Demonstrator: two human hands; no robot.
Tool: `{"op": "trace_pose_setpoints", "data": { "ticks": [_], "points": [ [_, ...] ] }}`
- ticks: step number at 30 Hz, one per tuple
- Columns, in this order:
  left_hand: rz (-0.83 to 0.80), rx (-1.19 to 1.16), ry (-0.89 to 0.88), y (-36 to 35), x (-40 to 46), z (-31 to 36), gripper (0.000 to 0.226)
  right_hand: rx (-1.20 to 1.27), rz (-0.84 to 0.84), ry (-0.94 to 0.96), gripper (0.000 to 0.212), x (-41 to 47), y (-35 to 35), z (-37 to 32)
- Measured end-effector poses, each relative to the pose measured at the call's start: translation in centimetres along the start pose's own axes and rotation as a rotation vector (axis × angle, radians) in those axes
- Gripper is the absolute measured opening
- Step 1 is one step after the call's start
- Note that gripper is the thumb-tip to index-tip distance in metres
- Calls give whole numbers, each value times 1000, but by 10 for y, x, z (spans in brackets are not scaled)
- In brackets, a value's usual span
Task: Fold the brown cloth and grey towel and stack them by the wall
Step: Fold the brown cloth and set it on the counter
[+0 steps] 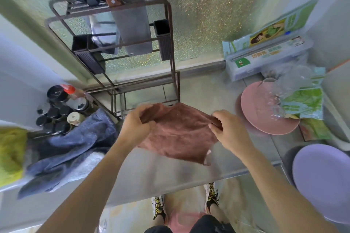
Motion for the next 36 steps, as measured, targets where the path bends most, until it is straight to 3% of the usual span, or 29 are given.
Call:
{"op": "trace_pose_setpoints", "data": {
  "ticks": [5,8,12,15,20,24,27,32,36],
  "points": [
    [138,-83,-138,52,-22,42,28,108,180,159,19,15,56,-42],
    [177,70,-211,62,-40,33,21,99,180,220,22,3,57,-49],
    [104,315,-203,49,-66,-24,24,42,13,218,31,-34,16,-26],
    [-79,504,-117,23,-88,-77,26,-53,-185,135,29,-68,-29,-1],
    [-285,543,7,-5,-125,-124,16,-109,-417,62,19,-115,-73,30],
    [-180,369,148,5,-120,-135,27,-46,-356,-13,14,-103,-73,34],
    [-64,315,209,13,-94,-133,14,19,-248,-67,16,-69,-72,27],
    [152,374,170,10,-36,-120,4,25,-119,-91,23,-6,-90,15],
    [165,530,174,-7,-3,-127,14,-45,-145,-112,23,21,-123,19]
  ]
}}
Point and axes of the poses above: each hand's wrist, its own x-axis towards the middle knuckle, its own y-axis out of the back of the hand, z = x × y, the point moved 3 cm from there along x, towards the middle knuckle, and after that the axes turned 11 degrees about z, right-handed, at the moved point
